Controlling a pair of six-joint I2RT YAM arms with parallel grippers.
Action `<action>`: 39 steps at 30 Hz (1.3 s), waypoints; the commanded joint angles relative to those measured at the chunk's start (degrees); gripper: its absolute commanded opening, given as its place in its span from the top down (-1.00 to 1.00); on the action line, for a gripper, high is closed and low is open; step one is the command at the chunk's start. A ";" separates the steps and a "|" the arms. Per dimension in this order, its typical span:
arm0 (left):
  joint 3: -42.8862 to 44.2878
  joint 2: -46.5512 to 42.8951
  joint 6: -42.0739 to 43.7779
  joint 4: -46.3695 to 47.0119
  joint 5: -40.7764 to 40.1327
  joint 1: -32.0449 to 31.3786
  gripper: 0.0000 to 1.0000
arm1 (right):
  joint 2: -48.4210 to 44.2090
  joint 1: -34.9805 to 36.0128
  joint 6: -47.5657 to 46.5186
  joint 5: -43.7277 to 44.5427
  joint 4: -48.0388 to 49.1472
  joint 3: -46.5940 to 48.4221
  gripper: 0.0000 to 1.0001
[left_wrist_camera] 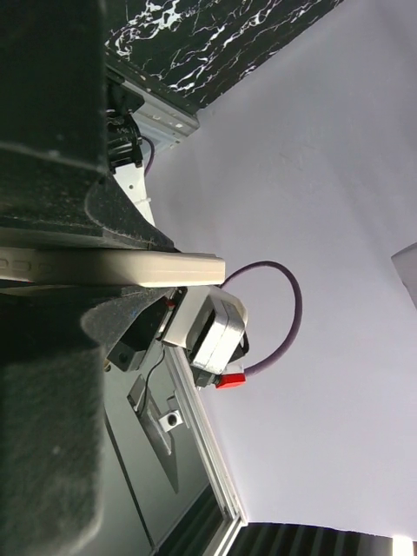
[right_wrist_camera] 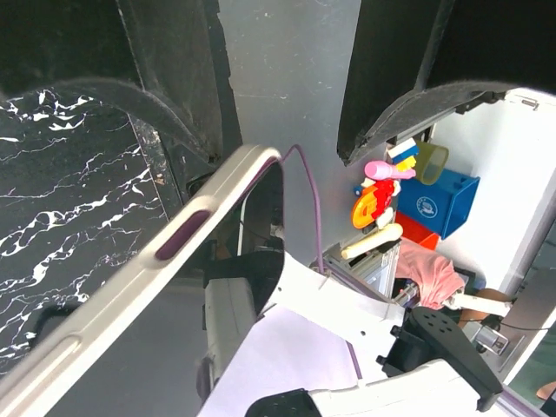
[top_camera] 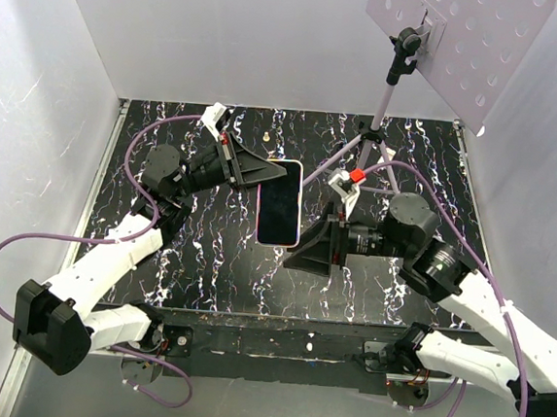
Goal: Take the phone out of the phone case
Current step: Remove the phone case from the phone.
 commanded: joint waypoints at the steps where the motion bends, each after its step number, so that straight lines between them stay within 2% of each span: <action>1: 1.41 -1.56 -1.74 3.42 -1.37 0.22 1.00 | 1.61 -0.07 -0.52 -2.52 2.77 3.44 -0.24; 5: 1.50 -1.65 -2.09 3.24 -0.58 0.22 1.00 | 1.97 -0.07 -2.11 -1.12 1.89 4.24 -0.23; 10: 0.89 -0.94 -4.55 5.70 0.13 0.04 1.00 | 3.11 -0.07 -3.16 -1.82 2.86 4.68 -0.11; 13: 0.45 -1.03 -5.61 6.67 0.48 -0.40 1.00 | 3.46 -0.16 -4.92 -1.65 3.21 4.68 0.03; 16: 0.10 -1.47 -6.31 6.93 1.01 -0.40 1.00 | 3.64 -0.16 -6.24 -0.68 3.39 4.85 0.27; 18: 0.18 -1.56 -6.58 7.02 1.62 -0.48 1.00 | 3.90 -0.24 -6.68 -0.50 3.56 5.03 0.35; 22: -0.43 -2.26 -6.23 6.85 1.71 -0.40 1.00 | 5.22 -0.24 -6.51 -3.14 4.62 5.73 0.23; 26: -0.61 -2.26 -7.01 7.98 1.97 -0.49 1.00 | 4.87 -0.33 -6.51 -2.79 4.88 5.47 0.26; 27: -0.52 -2.26 -7.19 8.34 2.32 -0.57 1.00 | 4.69 -0.33 -6.51 -2.70 4.88 5.47 0.31; 31: 1.14 -1.21 -7.10 8.25 5.22 -0.49 1.00 | 4.87 -0.42 -9.48 -3.40 3.83 5.82 0.76; 32: 1.76 -0.77 -7.37 8.69 6.27 -0.49 1.00 | 5.04 -0.42 -11.76 -3.40 3.04 5.91 0.96; 35: 2.99 0.63 -9.82 11.32 9.35 -0.57 1.00 | 5.22 -0.16 -18.35 -2.79 0.75 6.26 0.97; 39: 2.21 0.11 -10.97 10.36 10.15 -0.93 1.00 | 6.27 1.16 -24.86 2.03 -3.36 9.93 0.97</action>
